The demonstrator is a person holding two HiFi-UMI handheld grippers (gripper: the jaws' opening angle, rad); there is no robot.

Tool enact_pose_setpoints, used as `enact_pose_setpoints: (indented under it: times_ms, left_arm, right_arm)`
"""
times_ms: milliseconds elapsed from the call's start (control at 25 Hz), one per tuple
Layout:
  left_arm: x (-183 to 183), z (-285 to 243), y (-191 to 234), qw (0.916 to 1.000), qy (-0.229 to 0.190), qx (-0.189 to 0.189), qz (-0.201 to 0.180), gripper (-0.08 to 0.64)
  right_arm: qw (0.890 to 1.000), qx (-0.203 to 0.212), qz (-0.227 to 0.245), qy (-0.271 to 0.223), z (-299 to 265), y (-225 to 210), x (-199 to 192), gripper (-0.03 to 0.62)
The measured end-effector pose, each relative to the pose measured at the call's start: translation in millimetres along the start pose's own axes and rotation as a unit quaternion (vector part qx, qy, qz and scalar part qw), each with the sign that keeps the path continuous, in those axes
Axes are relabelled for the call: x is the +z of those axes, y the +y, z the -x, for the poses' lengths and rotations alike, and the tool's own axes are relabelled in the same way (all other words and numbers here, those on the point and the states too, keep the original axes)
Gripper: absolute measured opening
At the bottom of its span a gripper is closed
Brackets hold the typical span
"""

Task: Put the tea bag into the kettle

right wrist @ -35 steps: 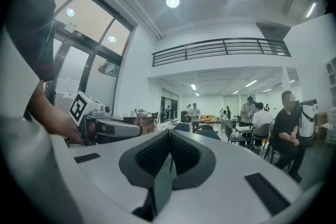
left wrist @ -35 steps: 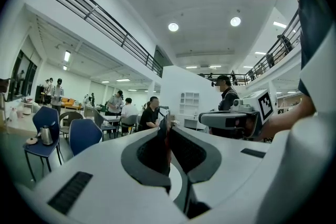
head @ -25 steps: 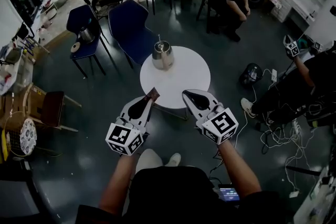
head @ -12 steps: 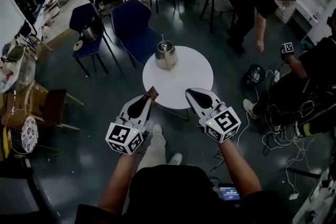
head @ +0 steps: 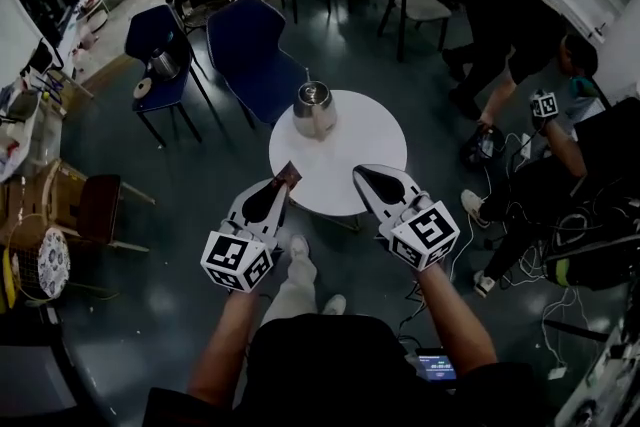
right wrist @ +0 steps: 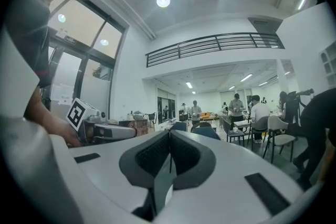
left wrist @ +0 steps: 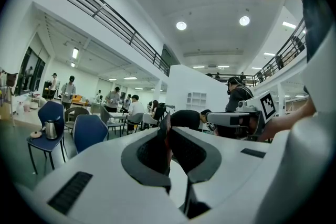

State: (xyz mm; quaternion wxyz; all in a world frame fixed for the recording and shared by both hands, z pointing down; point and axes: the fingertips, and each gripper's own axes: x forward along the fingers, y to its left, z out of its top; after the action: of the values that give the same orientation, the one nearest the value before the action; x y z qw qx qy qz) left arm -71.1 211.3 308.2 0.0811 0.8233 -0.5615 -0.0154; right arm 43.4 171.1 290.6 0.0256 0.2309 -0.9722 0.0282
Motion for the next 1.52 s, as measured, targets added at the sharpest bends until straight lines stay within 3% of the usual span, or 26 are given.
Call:
enact_pose_setpoints:
  times_ms: [720,1280,1520]
  left_arm:
    - [10,-105,84,0.9998,0.005,-0.017,-0.003,0.037]
    - [6,-204,171,0.9988,0.03,-0.034,0.018,0.037]
    - [8,-232,197,0.9969,0.032,-0.069,0.019,0.037]
  right_arm:
    - [1.0,-0.017,-0.014,0.019,-90,-92,-19,0.02]
    - [0.997,-0.043,-0.039,0.043,-172,-180,-30,0.02]
    - [0.996,-0.065,-0.043,0.052,-200,-208,-30,0.02]
